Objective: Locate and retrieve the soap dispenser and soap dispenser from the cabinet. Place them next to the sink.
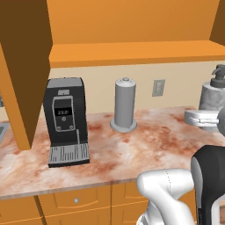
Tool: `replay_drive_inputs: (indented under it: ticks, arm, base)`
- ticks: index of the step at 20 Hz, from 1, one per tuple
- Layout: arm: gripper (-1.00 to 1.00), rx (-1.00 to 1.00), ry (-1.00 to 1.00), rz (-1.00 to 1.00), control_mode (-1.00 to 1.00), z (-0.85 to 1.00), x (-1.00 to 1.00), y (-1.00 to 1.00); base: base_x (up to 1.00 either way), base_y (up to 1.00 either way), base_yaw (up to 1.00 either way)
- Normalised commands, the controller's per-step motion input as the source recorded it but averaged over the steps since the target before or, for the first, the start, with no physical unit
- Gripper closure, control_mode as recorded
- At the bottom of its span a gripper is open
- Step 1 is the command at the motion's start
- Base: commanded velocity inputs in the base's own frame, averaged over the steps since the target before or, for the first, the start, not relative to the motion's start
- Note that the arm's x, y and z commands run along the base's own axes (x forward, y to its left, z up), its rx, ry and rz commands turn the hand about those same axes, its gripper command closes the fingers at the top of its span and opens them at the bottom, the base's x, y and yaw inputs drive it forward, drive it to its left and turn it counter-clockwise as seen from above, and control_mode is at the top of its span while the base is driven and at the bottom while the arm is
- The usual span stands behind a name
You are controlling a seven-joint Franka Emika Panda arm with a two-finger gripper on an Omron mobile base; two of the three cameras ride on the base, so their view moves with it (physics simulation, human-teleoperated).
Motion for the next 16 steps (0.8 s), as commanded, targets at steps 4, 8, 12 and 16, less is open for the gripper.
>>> replay_drive_inputs:
  ticks: [4,8,12,16]
  arm:
    - [1.00,0.00,0.00,0.00,-1.00,0.00,0.00,0.00]
    - [1.00,0.00,0.00,0.00,-1.00,0.00,0.00,0.00]
    - [1.00,0.00,0.00,0.00,1.00,0.00,0.00,0.00]
    - [1.00,0.00,0.00,0.00,1.00,0.00,0.00,0.00]
  base:
    - [0.00,0.00,0.00]
    - [0.00,0.00,0.00]
    - [0.00,0.00,0.00]
    - [-0.09,0.00,0.05]
